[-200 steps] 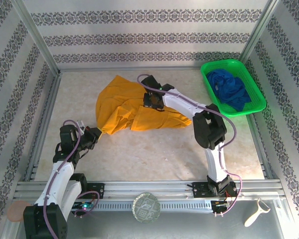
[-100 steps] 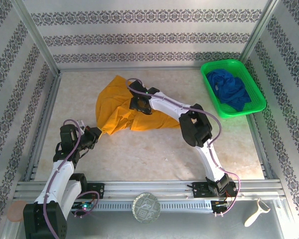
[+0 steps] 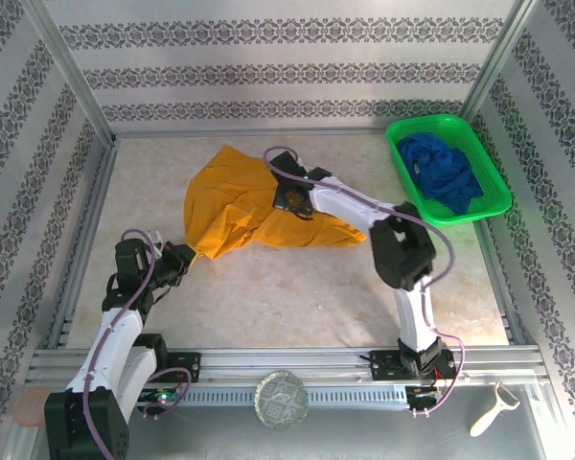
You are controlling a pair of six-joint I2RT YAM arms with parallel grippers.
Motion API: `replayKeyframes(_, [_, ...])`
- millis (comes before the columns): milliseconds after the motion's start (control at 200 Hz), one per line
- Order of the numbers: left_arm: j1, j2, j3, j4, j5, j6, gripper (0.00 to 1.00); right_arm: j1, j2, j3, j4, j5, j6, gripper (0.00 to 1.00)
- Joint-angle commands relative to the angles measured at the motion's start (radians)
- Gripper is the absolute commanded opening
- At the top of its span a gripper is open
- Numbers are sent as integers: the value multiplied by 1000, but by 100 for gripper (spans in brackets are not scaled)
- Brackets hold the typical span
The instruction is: Fold the inside-out t-shirt
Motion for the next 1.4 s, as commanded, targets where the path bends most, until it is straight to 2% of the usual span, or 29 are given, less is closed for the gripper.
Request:
replayKeyframes(0, [-5,-11,56,8,9,-11,0,-16,-213,-73,83,45,-72,0])
replayKeyframes(175, [-2,12,131,35,-13,-41,0,-34,-487,-186,125,82,-133,0])
replayKeyframes(250, [5,58,199,82,-16,-65,0,-73,-589,-187,126,81,-178,0])
replayKeyframes(460, [68,304,549,200,13,-133,0,-326,-762,-36,73,-117,-221,0])
replayKeyframes(654, [102,447,854,178,26,-148,0,-519,-851,101,28,-233,-198,0])
replayKeyframes(794, [124,450,957,158,59,-168,0,-592,-887,208,-4,-287,-190,0])
replayKeyframes(934, [146,377,1010,198,62,-243,0,-605,-926,322,-15,-300,-184,0])
replayKeyframes(1069, [148,362,1113,152,41,-239,0,-605,-921,453,-27,-272,-207,0])
replayKeyframes(1224, [148,452,1145,83,12,-206,0,-604,-830,545,-52,-296,-221,0])
replayKeyframes(1394, [148,618,1106,174,13,-217,0,-604,-679,497,1,-351,-187,0])
